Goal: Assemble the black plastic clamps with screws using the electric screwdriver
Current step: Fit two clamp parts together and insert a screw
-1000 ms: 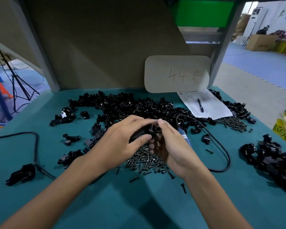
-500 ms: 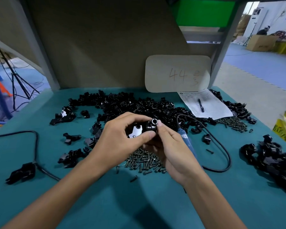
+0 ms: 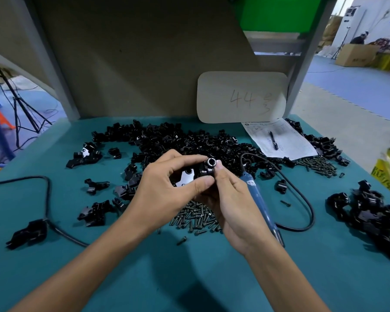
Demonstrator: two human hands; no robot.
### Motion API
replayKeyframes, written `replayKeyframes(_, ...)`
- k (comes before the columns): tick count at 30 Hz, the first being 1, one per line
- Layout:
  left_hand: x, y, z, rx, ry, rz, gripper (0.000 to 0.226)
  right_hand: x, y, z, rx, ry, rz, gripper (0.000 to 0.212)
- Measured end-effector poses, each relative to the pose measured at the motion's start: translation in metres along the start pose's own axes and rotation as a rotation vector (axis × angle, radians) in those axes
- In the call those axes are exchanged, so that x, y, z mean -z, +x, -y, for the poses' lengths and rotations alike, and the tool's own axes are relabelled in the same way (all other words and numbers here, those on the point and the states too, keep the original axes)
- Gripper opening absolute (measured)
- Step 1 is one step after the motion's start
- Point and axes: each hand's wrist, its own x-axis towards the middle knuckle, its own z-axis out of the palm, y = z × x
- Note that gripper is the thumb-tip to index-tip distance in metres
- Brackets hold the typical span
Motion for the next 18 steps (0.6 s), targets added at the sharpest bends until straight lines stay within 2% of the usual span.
replayKeyframes(11,-0.001,0.002,-0.001,-0.002,-0.061,-0.029,0.041,-0.005,0.004,-0.003,0.037,0.038,-0.082,0.042)
replayKeyframes(18,0.002,0.001,0.002,0.049,-0.135,-0.026,0.043,-0.01,0.009,-0.01,0.056,0.054,-0.06,0.041)
